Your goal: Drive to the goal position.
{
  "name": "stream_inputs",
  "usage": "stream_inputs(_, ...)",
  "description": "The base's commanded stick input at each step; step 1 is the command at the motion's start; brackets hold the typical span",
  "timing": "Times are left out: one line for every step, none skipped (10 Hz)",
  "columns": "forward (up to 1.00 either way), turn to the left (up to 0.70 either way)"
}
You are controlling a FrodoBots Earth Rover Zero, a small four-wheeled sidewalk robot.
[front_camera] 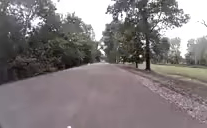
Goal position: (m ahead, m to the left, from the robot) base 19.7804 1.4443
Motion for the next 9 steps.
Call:
stream_inputs(1.0, 0.01)
stream_inputs(1.0, 0.01)
stream_inputs(1.0, 0.01)
stream_inputs(1.0, 0.01)
stream_inputs(1.0, 0.0)
stream_inputs(1.0, -0.01)
stream_inputs(1.0, -0.01)
stream_inputs(1.0, -0.01)
stream_inputs(1.0, -0.01)
